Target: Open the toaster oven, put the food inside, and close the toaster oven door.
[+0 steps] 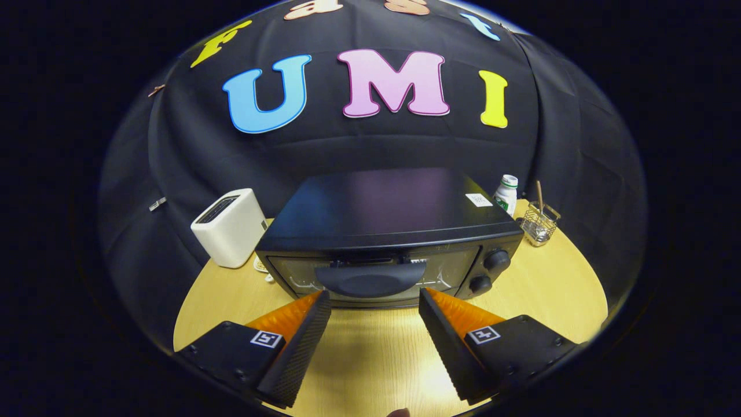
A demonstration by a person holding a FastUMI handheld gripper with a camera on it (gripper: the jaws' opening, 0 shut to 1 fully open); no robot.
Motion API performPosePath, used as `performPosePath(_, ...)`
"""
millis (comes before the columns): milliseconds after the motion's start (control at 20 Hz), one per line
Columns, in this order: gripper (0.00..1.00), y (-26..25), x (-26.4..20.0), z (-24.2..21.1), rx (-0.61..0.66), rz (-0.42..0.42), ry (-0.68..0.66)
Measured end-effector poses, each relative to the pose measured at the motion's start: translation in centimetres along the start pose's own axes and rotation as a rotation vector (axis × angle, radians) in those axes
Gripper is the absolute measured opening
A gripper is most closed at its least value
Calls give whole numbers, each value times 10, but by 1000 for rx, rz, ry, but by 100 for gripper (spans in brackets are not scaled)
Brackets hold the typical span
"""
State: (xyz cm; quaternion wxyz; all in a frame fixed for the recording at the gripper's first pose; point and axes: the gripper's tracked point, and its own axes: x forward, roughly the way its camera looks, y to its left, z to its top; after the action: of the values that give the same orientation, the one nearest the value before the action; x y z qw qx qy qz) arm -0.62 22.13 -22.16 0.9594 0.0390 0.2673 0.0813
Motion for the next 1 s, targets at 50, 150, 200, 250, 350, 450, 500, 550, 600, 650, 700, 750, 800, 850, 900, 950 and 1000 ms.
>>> performPosePath(50, 100, -1, -3, 3, -1, 4, -8)
performPosePath(150, 100, -4, -12, 11, -2, 12, -28)
performPosePath(200, 100, -6, -16, 14, -3, 15, -36)
performPosePath(250, 99, -8, -21, 19, -10, 16, -49)
performPosePath(350, 100, -15, -30, 27, -30, 14, -68)
performPosePath(450, 100, -22, -38, 42, -39, 14, -100)
performPosePath(500, 100, -25, -45, 50, -39, 13, -117)
performPosePath(550, 100, -29, -51, 59, -40, 13, -137)
performPosePath(600, 100, -33, -57, 68, -41, 11, -158)
performPosePath(650, 99, -38, -63, 78, -45, 8, -179)
performPosePath(700, 99, -43, -70, 86, -46, 5, -194)
performPosePath(750, 99, -45, -78, 92, -35, 11, -201)
performPosePath(800, 99, -47, -85, 98, -24, 19, -212)
performPosePath(850, 99, -52, -93, 106, -16, 18, -227)
performPosePath(900, 99, -58, -101, 114, -11, 16, -245)
performPosePath(950, 99, -65, -110, 123, -12, 10, -267)
performPosePath(1000, 99, -71, -117, 132, -17, 2, -292)
